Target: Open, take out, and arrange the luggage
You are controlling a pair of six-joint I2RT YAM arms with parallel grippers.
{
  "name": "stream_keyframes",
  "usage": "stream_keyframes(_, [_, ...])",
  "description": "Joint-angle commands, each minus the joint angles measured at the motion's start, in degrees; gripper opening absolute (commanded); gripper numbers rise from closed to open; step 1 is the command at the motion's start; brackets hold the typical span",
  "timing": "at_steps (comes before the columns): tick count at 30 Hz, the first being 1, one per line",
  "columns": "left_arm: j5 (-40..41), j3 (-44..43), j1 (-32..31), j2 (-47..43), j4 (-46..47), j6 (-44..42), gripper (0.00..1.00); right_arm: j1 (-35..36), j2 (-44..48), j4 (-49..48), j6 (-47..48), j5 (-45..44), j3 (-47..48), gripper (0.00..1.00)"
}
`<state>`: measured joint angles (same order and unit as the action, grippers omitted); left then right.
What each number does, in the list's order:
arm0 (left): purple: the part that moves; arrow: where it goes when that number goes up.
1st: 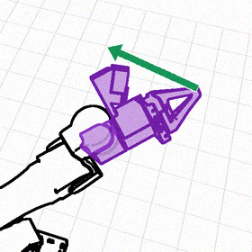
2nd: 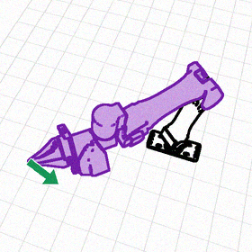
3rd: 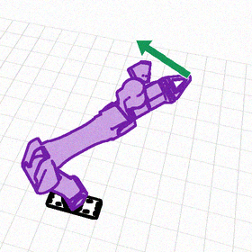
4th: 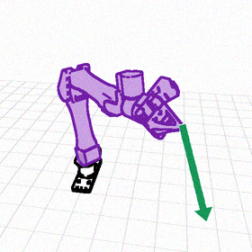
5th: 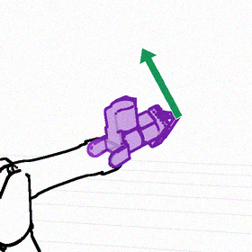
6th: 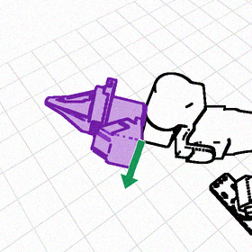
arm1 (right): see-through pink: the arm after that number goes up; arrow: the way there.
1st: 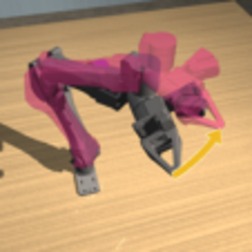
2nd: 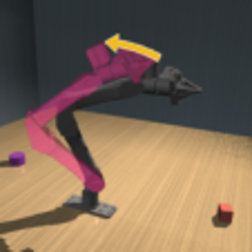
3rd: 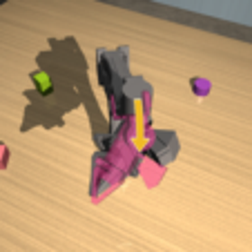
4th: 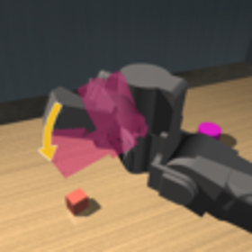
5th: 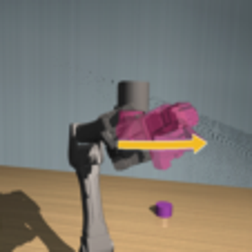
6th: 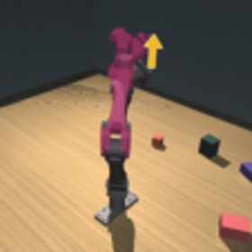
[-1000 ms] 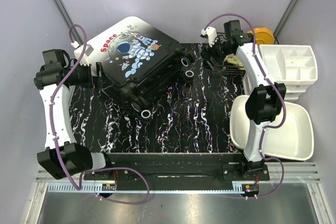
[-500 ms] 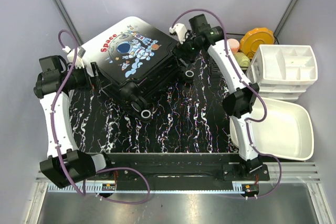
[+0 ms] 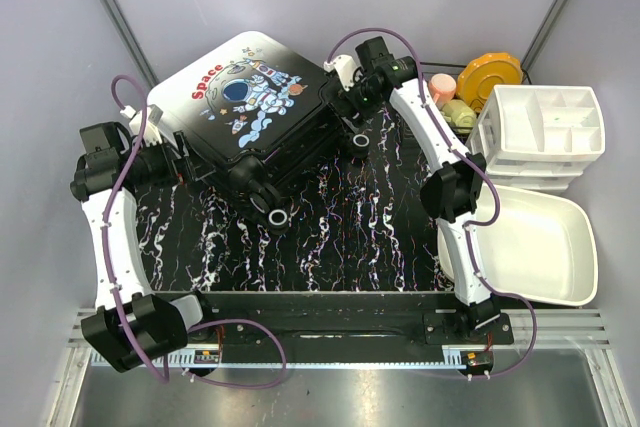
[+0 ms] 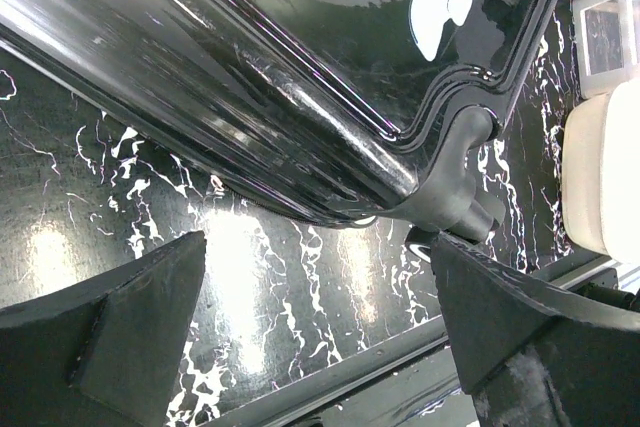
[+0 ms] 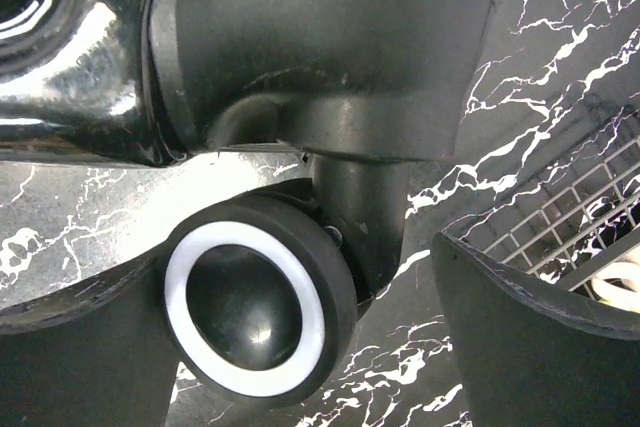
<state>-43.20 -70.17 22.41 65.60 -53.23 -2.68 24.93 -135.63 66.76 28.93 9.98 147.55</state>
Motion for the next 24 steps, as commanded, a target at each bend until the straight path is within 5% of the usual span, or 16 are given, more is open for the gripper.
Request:
stream_keyframes(1, [-1.9,-0.1,0.4,-0.8,2.8,1.0,0.99,-0.6,0.6,-4.4,-1.6,1.5,0.6,1.0])
stream_keyframes(12, [-3.6,-1.3,0.7,0.4,2.8,0.4,0.99,-1.5,2.9,-0.7,-3.2,10.8,0.3,1.0])
stream_keyframes(17, [-3.8,-1.5,0.8,1.2,2.9,0.1,0.99,-1.8,1.9,-2.3,-3.5,4.2,0.6,1.0])
stream_keyframes(19, [-3.8,-0.9,1.2,1.5,3.1,1.4,0.99,-1.9,0.8,-2.3,-3.2,3.8,1.3,0.92])
stream_keyframes(24, [-7.8,1.4,6.6,2.9,6.7,8.8,0.99,-1.9,0.9,-2.3,-2.9,5.0,0.4,0.49])
